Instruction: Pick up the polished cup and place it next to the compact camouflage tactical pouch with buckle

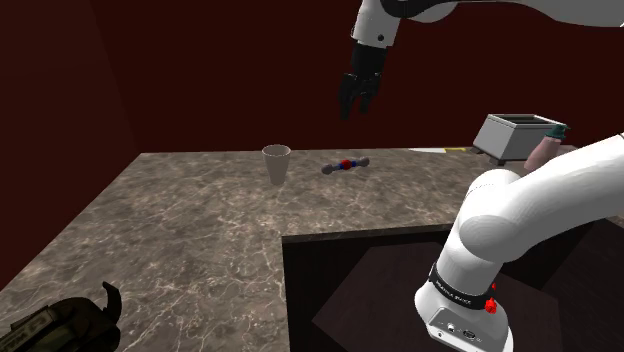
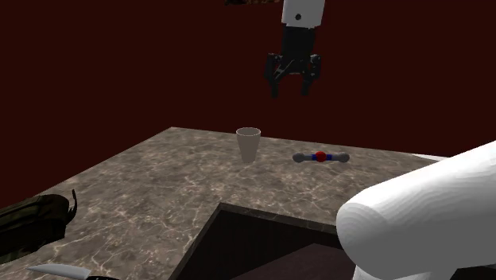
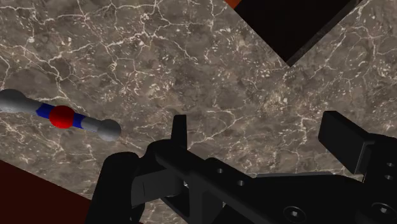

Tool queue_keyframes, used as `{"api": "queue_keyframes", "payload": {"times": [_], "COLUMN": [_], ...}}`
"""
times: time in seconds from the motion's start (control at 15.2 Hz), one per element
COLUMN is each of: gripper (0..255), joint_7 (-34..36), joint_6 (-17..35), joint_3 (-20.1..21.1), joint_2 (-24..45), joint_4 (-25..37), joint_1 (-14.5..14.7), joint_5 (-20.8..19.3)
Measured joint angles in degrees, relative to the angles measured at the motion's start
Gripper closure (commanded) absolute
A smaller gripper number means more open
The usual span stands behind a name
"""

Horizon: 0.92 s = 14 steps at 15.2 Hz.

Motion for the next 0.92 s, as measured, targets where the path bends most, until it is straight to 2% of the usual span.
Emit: {"api": "queue_keyframes", "payload": {"times": [0.13,0.33,0.92], "gripper": [0,0,0], "joint_7": [0.23,1.63,6.5], "joint_6": [0.71,4.46,14.6], "joint_3": [0.19,1.33,4.4], "joint_2": [0.81,5.7,25.41], "joint_4": [0.03,0.74,8.84], "joint_1": [0.01,0.13,-0.15], "joint_5": [-0.07,-0.4,-3.29]}}
